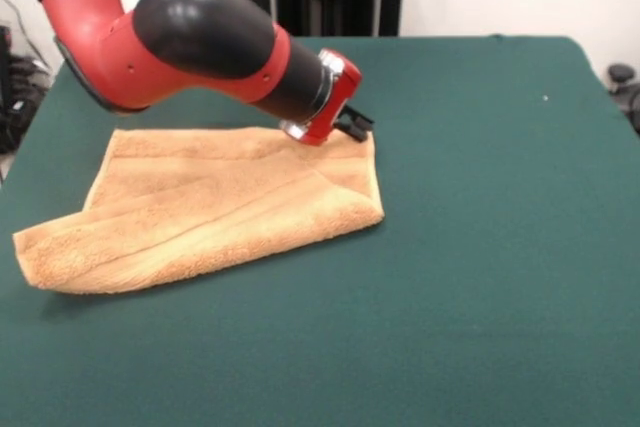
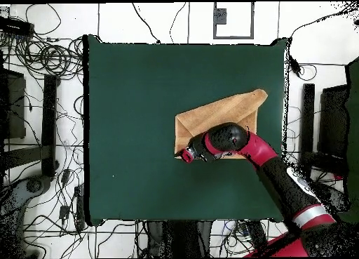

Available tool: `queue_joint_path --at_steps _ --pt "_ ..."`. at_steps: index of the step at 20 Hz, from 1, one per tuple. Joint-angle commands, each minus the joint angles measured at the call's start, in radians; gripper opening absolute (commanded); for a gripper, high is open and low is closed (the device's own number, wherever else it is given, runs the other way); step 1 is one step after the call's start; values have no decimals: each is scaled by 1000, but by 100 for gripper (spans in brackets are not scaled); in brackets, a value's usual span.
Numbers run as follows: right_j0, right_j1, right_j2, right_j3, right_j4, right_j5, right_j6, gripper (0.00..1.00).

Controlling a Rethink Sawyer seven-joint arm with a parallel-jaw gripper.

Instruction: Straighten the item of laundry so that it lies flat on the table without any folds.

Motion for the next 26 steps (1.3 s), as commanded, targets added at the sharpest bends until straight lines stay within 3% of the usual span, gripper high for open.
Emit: queue_joint_path --at_steps 1,17,26 --pt "20 46 -18 201 30 -106 132 0" --pt "24 36 -48 244 13 -194 135 0" --pt "14 -195 -53 150 23 -61 111 0"
